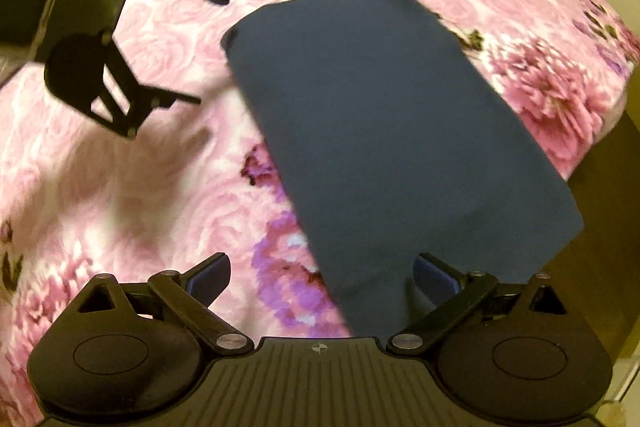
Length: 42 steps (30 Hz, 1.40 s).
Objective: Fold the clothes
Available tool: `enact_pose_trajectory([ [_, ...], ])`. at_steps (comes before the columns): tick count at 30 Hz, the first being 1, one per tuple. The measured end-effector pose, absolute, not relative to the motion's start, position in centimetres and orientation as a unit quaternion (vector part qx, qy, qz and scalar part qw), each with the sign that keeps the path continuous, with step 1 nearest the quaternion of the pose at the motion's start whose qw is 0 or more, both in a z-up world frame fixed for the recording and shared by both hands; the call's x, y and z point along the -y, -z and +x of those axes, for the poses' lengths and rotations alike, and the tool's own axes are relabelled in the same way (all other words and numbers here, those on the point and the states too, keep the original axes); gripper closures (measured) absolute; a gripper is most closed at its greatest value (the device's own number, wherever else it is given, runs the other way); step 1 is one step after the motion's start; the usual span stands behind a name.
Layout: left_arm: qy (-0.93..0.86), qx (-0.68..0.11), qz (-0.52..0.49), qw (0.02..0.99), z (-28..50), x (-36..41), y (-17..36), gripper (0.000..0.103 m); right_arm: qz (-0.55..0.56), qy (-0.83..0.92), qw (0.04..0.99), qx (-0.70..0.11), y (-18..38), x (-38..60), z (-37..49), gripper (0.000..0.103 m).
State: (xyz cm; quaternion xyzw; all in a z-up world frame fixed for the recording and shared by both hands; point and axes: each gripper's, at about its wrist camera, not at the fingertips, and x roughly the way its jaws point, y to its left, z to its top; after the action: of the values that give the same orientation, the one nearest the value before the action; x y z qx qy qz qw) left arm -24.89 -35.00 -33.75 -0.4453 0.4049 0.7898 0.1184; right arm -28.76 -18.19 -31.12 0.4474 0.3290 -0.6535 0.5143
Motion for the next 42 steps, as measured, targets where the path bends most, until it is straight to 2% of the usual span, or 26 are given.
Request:
enact_pose_trajectory([
  [4, -0.763, -0.476, -0.415, 0.134, -24.7, 34.0, 35.1, 0.019, 0.41, 0.658, 0.518, -0.36, 30.5, 17.3, -28.8, 0.003],
  [5, -0.755, -0.494, -0.408, 0.139, -24.6, 33.8, 35.5, 0.019, 0.392, 0.655, 0.525, -0.378, 30.7, 17.2, -28.5, 0.009],
  [6, -0.747, -0.512, -0.4, 0.144, -24.5, 33.6, 36.0, 0.019, 0.371, 0.648, 0.531, -0.4, 31.3, 17.3, -28.0, 0.024],
  [8, -0.73, -0.545, -0.384, 0.152, -24.4, 33.3, 36.9, 0.02, 0.328, 0.633, 0.543, -0.444, 32.4, 17.4, -26.9, 0.034],
  [16, -0.723, -0.583, -0.337, 0.153, -24.3, 33.5, 40.6, 0.019, 0.176, 0.615, 0.56, -0.526, 38.2, 18.2, -23.8, 0.034],
  [17, -0.724, -0.588, -0.329, 0.152, -24.6, 33.6, 40.8, 0.018, 0.169, 0.619, 0.558, -0.526, 38.2, 18.0, -23.8, 0.049],
  [18, -0.724, -0.592, -0.321, 0.151, -24.8, 33.6, 41.0, 0.018, 0.164, 0.626, 0.55, -0.528, 38.1, 17.9, -24.1, 0.074],
  [19, -0.723, -0.594, -0.317, 0.151, -25.1, 33.6, 41.1, 0.018, 0.165, 0.628, 0.551, -0.524, 37.7, 17.7, -24.5, 0.075],
  [21, -0.719, -0.602, -0.313, 0.149, -25.8, 33.7, 41.2, 0.018, 0.187, 0.628, 0.561, -0.505, 36.4, 17.5, -25.7, 0.084],
  [23, -0.72, -0.597, -0.323, 0.147, -26.4, 33.4, 40.6, 0.026, 0.19, 0.626, 0.569, -0.498, 34.7, 17.2, -26.6, 0.086],
  [25, -0.724, -0.582, -0.341, 0.145, -27.0, 33.0, 39.6, 0.052, 0.184, 0.627, 0.572, -0.496, 33.1, 17.0, -27.5, 0.086],
  [26, -0.726, -0.574, -0.35, 0.144, -27.3, 32.8, 39.1, 0.059, 0.179, 0.627, 0.573, -0.496, 32.4, 17.0, -28.0, 0.086],
  [29, -0.732, -0.551, -0.376, 0.142, -28.3, 32.2, 37.6, 0.069, 0.171, 0.622, 0.575, -0.504, 30.9, 16.6, -29.2, 0.085],
  [31, -0.735, -0.535, -0.393, 0.14, -28.9, 31.8, 36.6, 0.072, 0.163, 0.608, 0.583, -0.514, 31.2, 16.1, -29.7, 0.084],
  [32, -0.737, -0.525, -0.403, 0.138, -29.2, 31.6, 36.1, 0.073, 0.158, 0.6, 0.587, -0.519, 31.3, 15.8, -30.0, 0.073],
  [33, -0.744, -0.506, -0.415, 0.134, -29.7, 31.6, 35.3, 0.073, 0.151, 0.597, 0.59, -0.522, 31.6, 15.6, -30.0, 0.052],
  [35, -0.757, -0.461, -0.442, 0.136, -31.0, 31.6, 33.6, 0.074, 0.14, 0.59, 0.601, -0.521, 32.3, 15.3, -30.1, 0.033],
  [38, -0.781, -0.382, -0.478, 0.124, -32.9, 32.1, 31.1, 0.074, 0.136, 0.561, 0.627, -0.524, 33.8, 16.4, -30.5, 0.033],
  [39, -0.782, -0.371, -0.485, 0.121, -33.3, 32.1, 30.6, 0.074, 0.133, 0.553, 0.628, -0.531, 34.1, 16.7, -30.9, 0.038],
  [40, -0.781, -0.365, -0.493, 0.119, -33.5, 31.9, 30.1, 0.074, 0.129, 0.545, 0.629, -0.539, 34.3, 17.1, -31.3, 0.047],
  [41, -0.779, -0.359, -0.501, 0.116, -33.7, 31.8, 29.7, 0.074, 0.134, 0.535, 0.632, -0.544, 34.1, 17.4, -32.0, 0.064],
  [42, -0.778, -0.353, -0.507, 0.112, -33.7, 31.6, 29.3, 0.074, 0.135, 0.526, 0.637, -0.547, 33.7, 17.4, -32.7, 0.073],
])
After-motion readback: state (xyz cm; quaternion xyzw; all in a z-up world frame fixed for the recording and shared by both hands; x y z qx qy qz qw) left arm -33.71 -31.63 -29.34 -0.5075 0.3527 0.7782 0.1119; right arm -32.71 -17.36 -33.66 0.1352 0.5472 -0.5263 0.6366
